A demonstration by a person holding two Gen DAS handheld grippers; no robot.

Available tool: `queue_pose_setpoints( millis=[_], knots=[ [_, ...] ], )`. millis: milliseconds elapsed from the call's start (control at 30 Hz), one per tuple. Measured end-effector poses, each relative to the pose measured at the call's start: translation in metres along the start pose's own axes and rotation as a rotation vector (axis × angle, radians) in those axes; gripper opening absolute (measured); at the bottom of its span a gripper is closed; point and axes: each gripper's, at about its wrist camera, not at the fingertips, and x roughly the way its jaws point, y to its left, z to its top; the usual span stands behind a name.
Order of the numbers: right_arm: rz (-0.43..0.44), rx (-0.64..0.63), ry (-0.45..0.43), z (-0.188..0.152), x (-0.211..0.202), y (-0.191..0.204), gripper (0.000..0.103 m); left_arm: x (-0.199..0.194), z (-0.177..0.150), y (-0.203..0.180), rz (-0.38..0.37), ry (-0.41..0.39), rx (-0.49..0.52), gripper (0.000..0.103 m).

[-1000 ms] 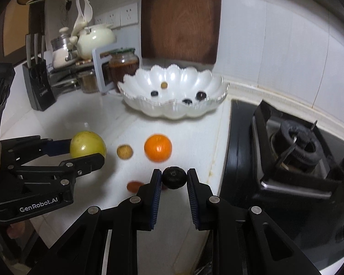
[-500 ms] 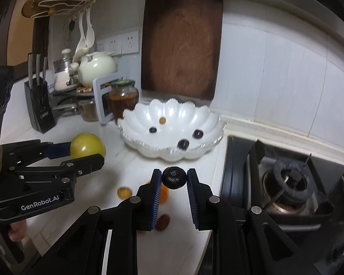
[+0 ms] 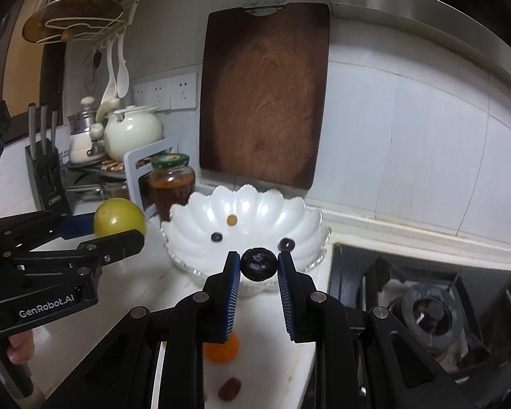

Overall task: Organize fruits
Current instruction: 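Carry both held fruits up and over the white bowl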

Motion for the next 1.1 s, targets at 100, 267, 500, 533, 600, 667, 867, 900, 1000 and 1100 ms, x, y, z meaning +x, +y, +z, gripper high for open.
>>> queue_pose_setpoints(
  millis=[100,267,500,533,600,667,867,900,1000,1100],
  knots=[
    [-0.004,-0.001,-0.010,0.010,0.008,-0.002,0.024,0.007,0.010,0.004,-0.003,-0.007,-0.004,0.048],
    [-0.008,-0.003,-0.019,0.022,0.021,-0.003,0.024,0.018,0.023,0.008,0.001,-0.019,0.003,0.048],
    [-0.020,-0.001,-0.008,0.042,0.047,-0.007,0.024,0.041,0.044,0.013,0.007,-0.011,0.012,0.048],
    [-0.021,-0.003,-0.006,0.044,0.051,-0.007,0.024,0.043,0.046,0.013,0.010,-0.011,0.014,0.048],
    [-0.028,-0.006,-0.001,0.050,0.061,-0.008,0.024,0.050,0.052,0.013,0.015,-0.015,0.022,0.048],
    [-0.034,-0.009,0.006,0.056,0.071,-0.009,0.024,0.057,0.058,0.013,0.029,-0.020,0.035,0.048],
    [-0.035,-0.008,0.029,0.069,0.101,-0.011,0.024,0.078,0.073,0.022,0.048,-0.028,0.051,0.048],
    [-0.034,-0.009,0.035,0.071,0.106,-0.011,0.024,0.082,0.075,0.024,0.050,-0.025,0.050,0.048],
    [-0.021,0.004,0.067,0.076,0.123,-0.013,0.024,0.093,0.079,0.029,0.051,-0.017,0.058,0.048],
    [-0.003,0.018,0.106,0.079,0.143,-0.014,0.024,0.109,0.083,0.036,0.049,0.010,0.054,0.048]
  ],
)
